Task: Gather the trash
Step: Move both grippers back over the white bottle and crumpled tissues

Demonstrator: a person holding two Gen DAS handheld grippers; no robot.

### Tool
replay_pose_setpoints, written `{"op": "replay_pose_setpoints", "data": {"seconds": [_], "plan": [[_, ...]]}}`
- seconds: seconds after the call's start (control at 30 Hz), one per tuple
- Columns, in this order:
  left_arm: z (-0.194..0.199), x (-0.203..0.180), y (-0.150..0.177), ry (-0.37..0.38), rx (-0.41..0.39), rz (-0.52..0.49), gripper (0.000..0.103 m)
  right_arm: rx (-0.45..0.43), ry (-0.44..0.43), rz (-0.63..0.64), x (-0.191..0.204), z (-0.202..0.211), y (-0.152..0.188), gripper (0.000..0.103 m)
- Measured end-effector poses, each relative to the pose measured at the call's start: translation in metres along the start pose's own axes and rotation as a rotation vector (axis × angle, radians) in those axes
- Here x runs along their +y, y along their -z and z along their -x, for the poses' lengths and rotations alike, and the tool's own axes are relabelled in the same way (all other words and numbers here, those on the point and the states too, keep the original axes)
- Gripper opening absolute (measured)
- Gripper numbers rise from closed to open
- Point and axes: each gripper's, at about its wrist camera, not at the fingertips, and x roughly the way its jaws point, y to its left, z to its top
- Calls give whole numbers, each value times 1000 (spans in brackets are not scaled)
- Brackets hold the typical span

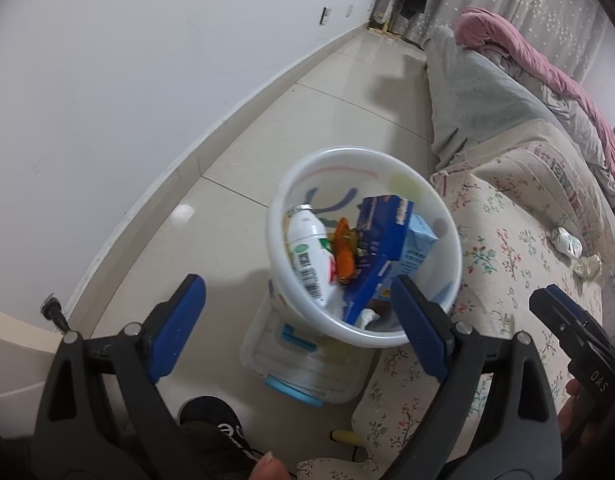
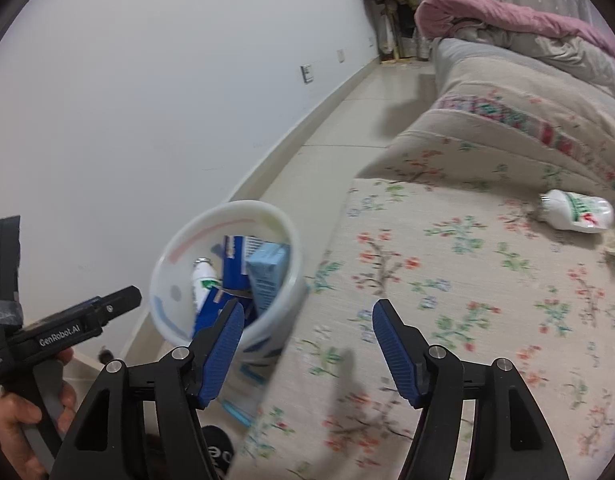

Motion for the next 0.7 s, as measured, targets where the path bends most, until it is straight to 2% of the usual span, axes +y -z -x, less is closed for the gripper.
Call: {"op": "replay_pose_setpoints", "data": {"seconds": [0.2,0.7], "plan": [[1,-22,2,16,3,-51,93,-21,95,-32,-25,18,7,73],[-2,-82,11,43,19,-174,93,-63,209,-180,-98,48,24,74]]}}
